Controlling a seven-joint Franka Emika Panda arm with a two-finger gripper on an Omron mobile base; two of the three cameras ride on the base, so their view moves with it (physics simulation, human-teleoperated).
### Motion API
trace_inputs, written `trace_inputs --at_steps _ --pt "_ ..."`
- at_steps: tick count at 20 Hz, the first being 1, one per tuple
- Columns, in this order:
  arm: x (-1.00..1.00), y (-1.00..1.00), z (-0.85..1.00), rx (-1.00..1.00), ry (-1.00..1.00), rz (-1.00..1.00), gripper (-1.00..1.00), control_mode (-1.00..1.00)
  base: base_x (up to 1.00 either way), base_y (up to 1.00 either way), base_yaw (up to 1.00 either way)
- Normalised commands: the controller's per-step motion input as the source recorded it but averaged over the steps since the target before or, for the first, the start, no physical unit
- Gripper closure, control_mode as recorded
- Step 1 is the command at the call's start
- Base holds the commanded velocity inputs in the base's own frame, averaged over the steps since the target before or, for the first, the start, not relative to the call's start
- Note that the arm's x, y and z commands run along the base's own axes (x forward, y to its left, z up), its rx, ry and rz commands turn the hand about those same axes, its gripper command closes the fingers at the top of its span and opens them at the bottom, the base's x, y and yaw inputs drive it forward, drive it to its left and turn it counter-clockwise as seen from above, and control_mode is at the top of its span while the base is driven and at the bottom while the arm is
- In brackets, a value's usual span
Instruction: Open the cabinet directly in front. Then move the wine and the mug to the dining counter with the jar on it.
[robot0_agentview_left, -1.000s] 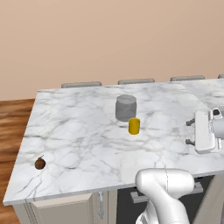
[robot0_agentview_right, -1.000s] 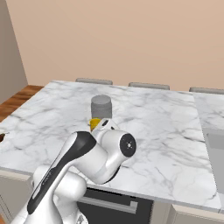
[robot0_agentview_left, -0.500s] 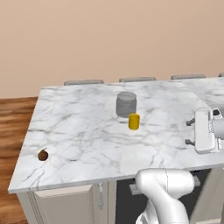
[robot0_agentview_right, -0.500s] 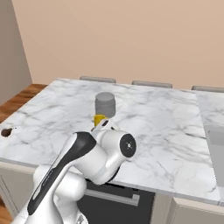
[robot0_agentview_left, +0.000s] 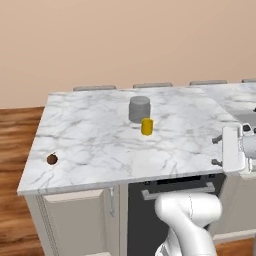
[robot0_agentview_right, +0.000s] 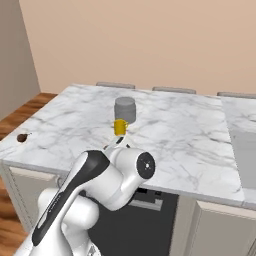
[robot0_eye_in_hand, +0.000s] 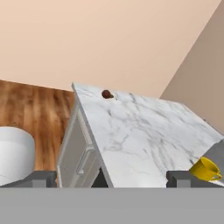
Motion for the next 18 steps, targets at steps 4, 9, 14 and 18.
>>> trace_inputs --at_steps 4,9,14,18 --pt "0.0 0.0 0.0 0.0 0.0 0.0 -1.0 1.0 0.0 -0.18 -0.47" --pt "0.0 0.0 0.0 0.0 0.0 0.0 -1.0 1.0 0.03 -0.05 -0.55" --pt "0.0 0.0 0.0 0.0 0.0 0.0 -1.0 1.0 0.13 0.0 -0.6" --pt "0.0 0.0 0.0 0.0 0.0 0.0 -1.0 1.0 0.06 0.0 -0.61"
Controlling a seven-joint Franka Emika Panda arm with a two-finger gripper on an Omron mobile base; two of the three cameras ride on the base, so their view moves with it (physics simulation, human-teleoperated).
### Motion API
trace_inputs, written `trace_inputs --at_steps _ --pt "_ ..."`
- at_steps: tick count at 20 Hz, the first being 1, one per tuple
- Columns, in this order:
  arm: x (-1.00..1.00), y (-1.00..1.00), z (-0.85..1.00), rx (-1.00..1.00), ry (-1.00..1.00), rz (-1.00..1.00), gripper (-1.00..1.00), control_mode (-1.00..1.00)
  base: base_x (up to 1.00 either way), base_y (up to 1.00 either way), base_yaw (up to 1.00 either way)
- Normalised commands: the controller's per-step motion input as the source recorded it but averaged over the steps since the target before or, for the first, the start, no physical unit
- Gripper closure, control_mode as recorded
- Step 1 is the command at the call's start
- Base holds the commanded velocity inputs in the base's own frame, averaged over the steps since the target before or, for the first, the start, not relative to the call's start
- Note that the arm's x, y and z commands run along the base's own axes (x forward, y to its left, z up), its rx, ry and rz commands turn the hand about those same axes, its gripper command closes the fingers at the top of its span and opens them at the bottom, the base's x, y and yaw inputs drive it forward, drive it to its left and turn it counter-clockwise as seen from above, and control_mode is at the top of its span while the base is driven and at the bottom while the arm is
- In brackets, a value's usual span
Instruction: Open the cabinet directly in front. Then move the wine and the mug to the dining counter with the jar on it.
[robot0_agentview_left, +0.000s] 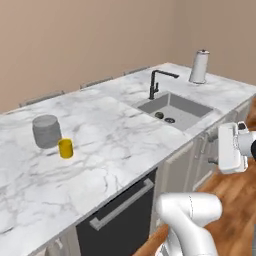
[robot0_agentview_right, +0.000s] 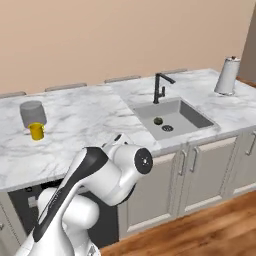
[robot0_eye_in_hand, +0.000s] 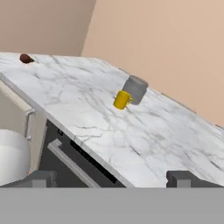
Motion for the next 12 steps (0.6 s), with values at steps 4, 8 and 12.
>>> trace_inputs --at_steps 4,8,12 --pt "0.0 0.0 0.0 0.0 0.0 0.0 -1.0 1.0 0.09 0.0 -0.61" --pt "0.0 0.0 0.0 0.0 0.0 0.0 -1.0 1.0 0.12 0.0 -0.62" --pt "0.0 0.0 0.0 0.0 0.0 0.0 -1.0 1.0 0.08 0.0 -0.62"
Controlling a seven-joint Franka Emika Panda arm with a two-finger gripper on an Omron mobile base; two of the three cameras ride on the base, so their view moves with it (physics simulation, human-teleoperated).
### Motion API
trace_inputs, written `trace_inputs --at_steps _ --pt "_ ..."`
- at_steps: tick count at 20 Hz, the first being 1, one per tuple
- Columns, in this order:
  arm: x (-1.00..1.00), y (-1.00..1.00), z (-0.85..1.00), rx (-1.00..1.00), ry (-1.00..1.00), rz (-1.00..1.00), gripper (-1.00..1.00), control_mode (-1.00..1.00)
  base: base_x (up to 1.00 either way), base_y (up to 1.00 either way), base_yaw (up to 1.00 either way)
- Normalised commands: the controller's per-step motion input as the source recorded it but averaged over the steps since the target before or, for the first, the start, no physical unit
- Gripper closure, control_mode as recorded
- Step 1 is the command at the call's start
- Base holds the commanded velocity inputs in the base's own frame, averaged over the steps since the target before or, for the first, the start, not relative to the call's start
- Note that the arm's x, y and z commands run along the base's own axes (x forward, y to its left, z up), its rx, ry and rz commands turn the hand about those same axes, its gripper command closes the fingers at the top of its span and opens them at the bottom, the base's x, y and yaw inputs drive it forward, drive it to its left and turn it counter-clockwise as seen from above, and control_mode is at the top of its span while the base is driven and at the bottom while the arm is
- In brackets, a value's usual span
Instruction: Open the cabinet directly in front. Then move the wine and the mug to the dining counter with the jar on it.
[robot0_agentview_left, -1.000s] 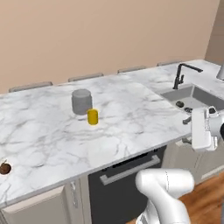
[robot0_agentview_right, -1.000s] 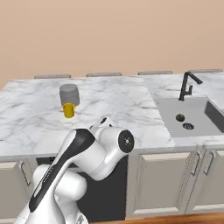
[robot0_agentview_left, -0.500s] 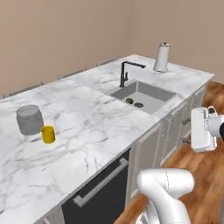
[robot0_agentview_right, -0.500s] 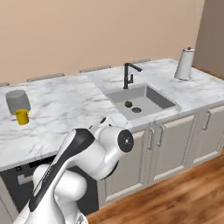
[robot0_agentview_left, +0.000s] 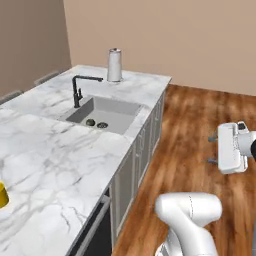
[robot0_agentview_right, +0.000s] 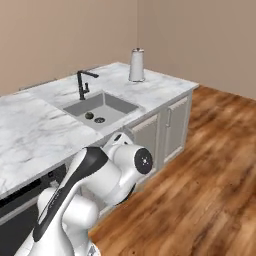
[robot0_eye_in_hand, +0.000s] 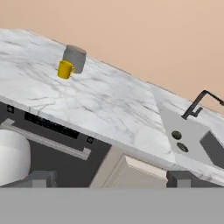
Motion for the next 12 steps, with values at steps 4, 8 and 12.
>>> trace_inputs --at_steps 4,8,12 --pt "0.0 0.0 0.0 0.0 0.0 0.0 -1.0 1.0 0.01 0.0 -0.63" --pt "0.0 0.0 0.0 0.0 0.0 0.0 -1.0 1.0 -0.03 0.0 -0.67" --pt "0.0 0.0 0.0 0.0 0.0 0.0 -1.0 1.0 -0.09 0.0 -0.67"
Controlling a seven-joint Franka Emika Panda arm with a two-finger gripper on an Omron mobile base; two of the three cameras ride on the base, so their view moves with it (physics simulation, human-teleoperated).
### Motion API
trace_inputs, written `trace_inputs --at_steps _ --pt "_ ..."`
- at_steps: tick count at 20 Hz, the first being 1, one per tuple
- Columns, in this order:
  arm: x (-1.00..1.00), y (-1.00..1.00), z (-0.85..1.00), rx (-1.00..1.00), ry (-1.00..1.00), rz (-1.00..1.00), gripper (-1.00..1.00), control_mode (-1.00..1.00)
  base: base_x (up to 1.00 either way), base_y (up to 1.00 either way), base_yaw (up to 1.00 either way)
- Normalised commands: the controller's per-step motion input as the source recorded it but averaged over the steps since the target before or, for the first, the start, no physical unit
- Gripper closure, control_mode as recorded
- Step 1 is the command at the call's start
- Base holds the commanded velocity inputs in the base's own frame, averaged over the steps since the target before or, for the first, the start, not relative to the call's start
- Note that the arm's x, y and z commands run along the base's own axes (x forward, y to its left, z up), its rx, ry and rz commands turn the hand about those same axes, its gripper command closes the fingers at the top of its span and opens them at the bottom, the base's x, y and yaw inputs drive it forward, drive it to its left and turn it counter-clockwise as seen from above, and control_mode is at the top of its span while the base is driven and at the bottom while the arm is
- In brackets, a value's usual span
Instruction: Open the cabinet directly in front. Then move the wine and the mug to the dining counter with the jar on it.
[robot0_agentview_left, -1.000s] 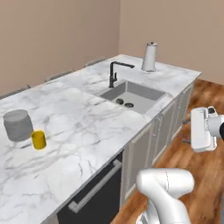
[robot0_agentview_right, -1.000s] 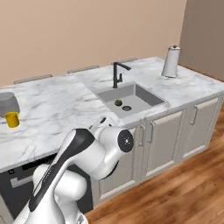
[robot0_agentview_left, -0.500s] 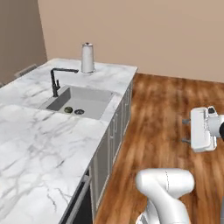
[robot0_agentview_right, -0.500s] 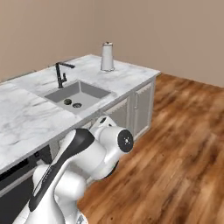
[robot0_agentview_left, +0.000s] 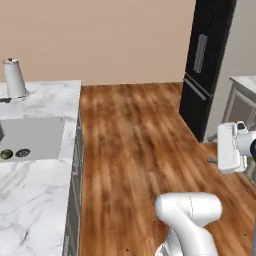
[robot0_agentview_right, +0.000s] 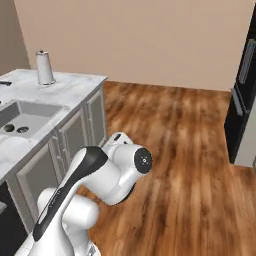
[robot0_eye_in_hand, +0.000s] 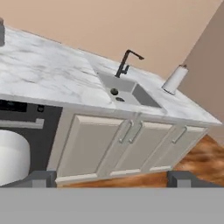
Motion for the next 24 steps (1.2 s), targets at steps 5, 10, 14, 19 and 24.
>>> trace_inputs --at_steps 5,10,14,19,24 --pt "0.0 0.0 0.0 0.0 0.0 0.0 -1.0 1.0 -0.34 0.0 -0.62" --pt "0.0 0.0 0.0 0.0 0.0 0.0 -1.0 1.0 -0.56 -0.02 -0.52" --pt "0.0 0.0 0.0 0.0 0.0 0.0 -1.0 1.0 -0.42 -0.13 -0.42" --pt "0.0 0.0 0.0 0.0 0.0 0.0 -1.0 1.0 -0.24 -0.35 -0.34" --pt "0.0 0.0 0.0 0.0 0.0 0.0 -1.0 1.0 -0.05 -0.3 -0.34"
